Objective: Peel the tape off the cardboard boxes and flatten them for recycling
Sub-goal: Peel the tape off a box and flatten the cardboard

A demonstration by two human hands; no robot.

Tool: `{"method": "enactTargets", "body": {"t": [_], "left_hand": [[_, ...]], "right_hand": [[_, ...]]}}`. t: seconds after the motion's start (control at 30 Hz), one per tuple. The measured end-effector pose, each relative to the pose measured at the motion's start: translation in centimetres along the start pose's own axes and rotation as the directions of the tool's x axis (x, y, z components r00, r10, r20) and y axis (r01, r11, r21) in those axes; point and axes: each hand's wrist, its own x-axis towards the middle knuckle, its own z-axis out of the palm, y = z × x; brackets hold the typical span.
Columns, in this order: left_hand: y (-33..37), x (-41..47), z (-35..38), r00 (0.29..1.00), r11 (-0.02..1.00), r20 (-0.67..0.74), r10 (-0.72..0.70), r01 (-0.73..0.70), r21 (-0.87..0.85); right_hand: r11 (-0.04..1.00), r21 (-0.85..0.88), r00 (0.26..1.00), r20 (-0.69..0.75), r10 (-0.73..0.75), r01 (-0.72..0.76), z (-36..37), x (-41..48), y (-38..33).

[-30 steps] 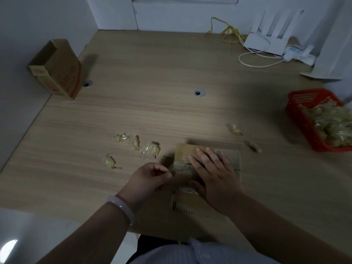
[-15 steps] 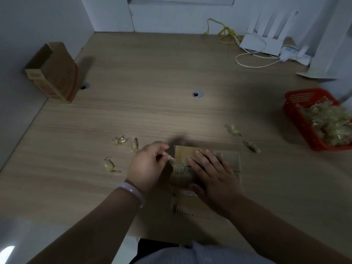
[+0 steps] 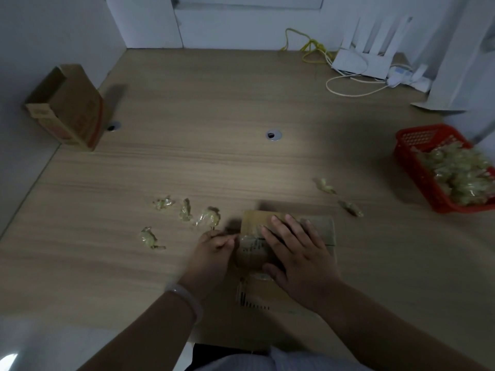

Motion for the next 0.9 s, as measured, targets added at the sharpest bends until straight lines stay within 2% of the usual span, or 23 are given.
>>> {"method": "enactTargets", "body": {"t": [0.17,0.27,0.37,0.53,0.6,0.7,0.77,0.83,0.9], "left_hand": [[1.0,2.4,-0.8,0.997,0.999,-0.072,-0.02,0.016,-0.049],[2.4,4.5,-0.9,0.979,0.953,0.041,-0.199,0.203,-0.225],[3.2,6.0,-0.2,0.969,0.944,0.09,-0.231,0.245,-0.221],[3.5,6.8,-0.3,0.938,0.848,0.136,-0.318,0.345,-0.401],[3.5,6.8,-0.2,0.961,0.891,0.093,-0.26,0.276,-0.359],[3.5,6.9,-0.1,0.996,0.987,-0.018,-0.085,0.081,-0.141],[3.4,6.6,0.0,0.998,1.0,-0.055,0.021,-0.022,-0.022],[3.4,6.6,0.1,0.997,0.999,-0.064,0.048,-0.048,0.001],[3.4,6.8,0.2,0.998,0.999,-0.05,-0.023,0.021,-0.045]], "right_hand": [[1.0,0.007,1.0,0.017,-0.002,0.002,0.1,-0.2,0.1],[1.0,0.008,1.0,0.022,0.0,-0.001,0.2,-0.2,0.1],[1.0,0.018,1.0,0.011,-0.001,0.001,0.1,-0.1,0.0],[1.0,-0.007,1.0,0.012,-0.012,0.012,0.2,-0.2,0.2],[1.0,-0.009,1.0,0.007,-0.014,0.014,0.1,-0.1,0.2],[1.0,0.008,1.0,-0.008,-0.006,0.006,-0.1,0.1,0.0],[1.0,0.001,1.0,-0.001,-0.002,0.002,-0.2,0.1,0.0],[1.0,-0.008,1.0,0.004,-0.007,0.007,-0.3,0.0,0.0],[1.0,-0.01,1.0,0.005,-0.013,0.013,-0.3,0.0,0.0]]}}
